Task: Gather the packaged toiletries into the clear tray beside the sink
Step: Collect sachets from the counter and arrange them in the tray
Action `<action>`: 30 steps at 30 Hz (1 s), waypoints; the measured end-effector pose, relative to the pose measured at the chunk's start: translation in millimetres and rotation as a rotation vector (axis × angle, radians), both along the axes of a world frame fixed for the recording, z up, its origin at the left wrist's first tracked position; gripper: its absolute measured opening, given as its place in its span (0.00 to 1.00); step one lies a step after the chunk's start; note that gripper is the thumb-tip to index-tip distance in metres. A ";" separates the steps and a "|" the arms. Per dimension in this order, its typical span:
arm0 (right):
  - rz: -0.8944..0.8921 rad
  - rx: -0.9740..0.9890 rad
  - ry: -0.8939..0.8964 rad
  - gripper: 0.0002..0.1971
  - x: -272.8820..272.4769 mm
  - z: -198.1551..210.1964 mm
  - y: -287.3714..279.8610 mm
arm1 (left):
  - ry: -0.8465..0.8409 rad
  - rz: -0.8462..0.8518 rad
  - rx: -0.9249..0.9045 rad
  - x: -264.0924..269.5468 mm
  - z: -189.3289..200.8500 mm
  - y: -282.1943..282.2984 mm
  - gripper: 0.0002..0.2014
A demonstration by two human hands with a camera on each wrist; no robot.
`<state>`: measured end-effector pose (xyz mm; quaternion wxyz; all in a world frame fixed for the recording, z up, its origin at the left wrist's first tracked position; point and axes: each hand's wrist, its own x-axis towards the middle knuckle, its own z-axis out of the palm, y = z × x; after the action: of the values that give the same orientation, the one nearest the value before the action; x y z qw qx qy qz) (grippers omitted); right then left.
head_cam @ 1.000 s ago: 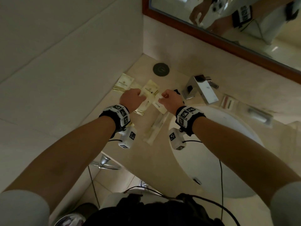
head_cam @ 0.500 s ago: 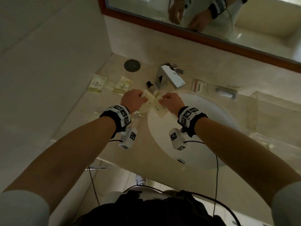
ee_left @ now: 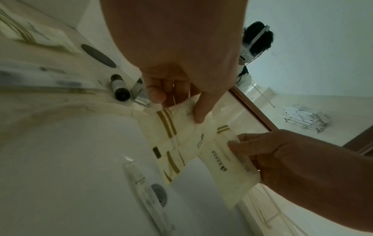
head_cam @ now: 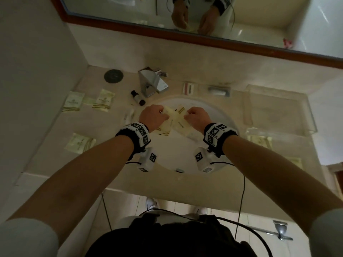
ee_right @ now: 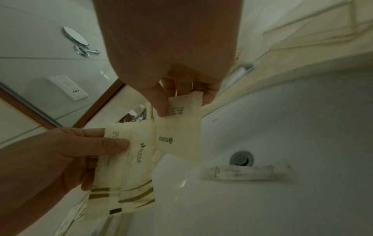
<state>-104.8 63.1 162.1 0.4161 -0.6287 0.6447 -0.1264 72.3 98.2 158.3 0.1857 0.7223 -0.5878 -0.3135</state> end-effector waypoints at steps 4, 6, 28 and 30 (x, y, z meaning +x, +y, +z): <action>-0.043 -0.045 -0.023 0.09 -42.0 4.3 0.6 | 0.016 -0.021 -0.025 -37.0 1.3 -6.4 0.20; -0.057 -0.055 -0.004 0.09 -65.0 6.0 -0.7 | 0.025 -0.038 -0.042 -55.8 5.0 -9.7 0.20; -0.277 -0.142 -0.017 0.13 -296.2 12.1 1.4 | 0.108 -0.201 -0.097 -260.4 13.9 -31.4 0.14; -0.249 -0.151 0.023 0.12 -314.1 10.1 1.7 | 0.107 -0.209 -0.100 -275.9 13.7 -33.0 0.13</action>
<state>-418.9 64.8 172.2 0.3415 -0.5746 0.7111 -0.2180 -203.6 65.2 172.0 0.2189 0.6294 -0.6638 -0.3397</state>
